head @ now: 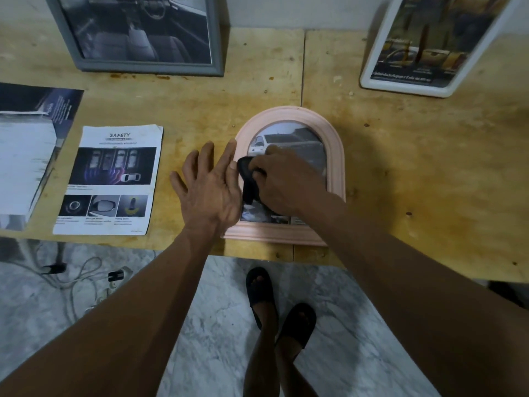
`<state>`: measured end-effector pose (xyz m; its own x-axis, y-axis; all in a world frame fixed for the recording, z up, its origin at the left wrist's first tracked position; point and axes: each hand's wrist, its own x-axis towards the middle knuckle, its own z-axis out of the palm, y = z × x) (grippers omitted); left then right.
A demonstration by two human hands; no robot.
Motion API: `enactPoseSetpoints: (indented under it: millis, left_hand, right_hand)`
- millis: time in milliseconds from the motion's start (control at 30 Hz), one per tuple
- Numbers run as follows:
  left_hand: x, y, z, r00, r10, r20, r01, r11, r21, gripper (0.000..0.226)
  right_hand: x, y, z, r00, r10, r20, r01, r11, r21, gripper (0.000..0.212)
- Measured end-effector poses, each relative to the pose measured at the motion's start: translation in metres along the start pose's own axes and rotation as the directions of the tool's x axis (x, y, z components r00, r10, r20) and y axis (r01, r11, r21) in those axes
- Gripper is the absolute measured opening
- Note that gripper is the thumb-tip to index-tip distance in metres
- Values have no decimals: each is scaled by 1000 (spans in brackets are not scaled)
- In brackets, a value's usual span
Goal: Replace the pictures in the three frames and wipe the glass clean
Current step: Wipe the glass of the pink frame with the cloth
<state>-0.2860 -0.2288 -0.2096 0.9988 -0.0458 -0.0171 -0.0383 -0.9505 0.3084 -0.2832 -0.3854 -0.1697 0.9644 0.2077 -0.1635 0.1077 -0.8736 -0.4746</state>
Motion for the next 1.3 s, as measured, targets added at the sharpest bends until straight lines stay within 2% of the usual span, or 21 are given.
enactPoseSetpoints:
  millis: [233, 433, 567, 700, 767, 833, 900, 1033, 1167, 1233, 1300]
  left_hand:
    - [0, 0, -1, 1000, -6, 16, 6, 1000, -4, 47]
    - [0, 0, 0, 1000, -1, 7, 1, 1000, -20, 47]
    - [0, 1, -1, 1000, -1, 13, 2, 1000, -20, 48]
    - [0, 0, -3, 1000, 8, 19, -7, 1000, -20, 48]
    - [0, -1, -2, 1000, 10, 24, -10, 1000, -17, 48]
    - [0, -1, -1, 1000, 11, 15, -11, 1000, -6, 48]
    - [0, -1, 0, 1000, 9, -3, -9, 1000, 6, 47]
    - [0, 1, -1, 1000, 3, 2, -3, 1000, -2, 47]
    - [-1, 3, -1, 1000, -7, 8, 7, 1000, -8, 47]
    - [-1, 3, -1, 1000, -19, 10, 19, 1000, -12, 46]
    - [-1, 4, -2, 1000, -25, 12, 25, 1000, -18, 46]
  right_hand:
    - [-44, -6, 5, 996, -87, 31, 88, 995, -39, 28]
    - [-62, 25, -12, 989, -118, 88, 126, 988, -85, 22]
    - [-65, 34, -21, 980, -109, 168, 150, 956, -253, 18]
    - [-61, 41, -48, 957, 5, 289, 99, 934, -345, 18]
    - [-55, 42, -56, 972, 11, 235, 75, 932, -353, 23]
    - [-40, 51, -57, 998, 23, 63, -3, 953, -304, 36]
    - [-20, 65, -53, 997, 8, -72, -28, 960, -277, 36]
    - [-7, 72, -31, 994, 42, -99, -73, 938, -339, 41]
    - [-33, 61, -17, 988, -21, -154, -33, 941, -338, 38]
    - [-47, 54, -15, 992, -45, -117, 8, 955, -295, 34]
    - [-60, 44, -13, 998, -26, -51, 18, 989, -149, 32]
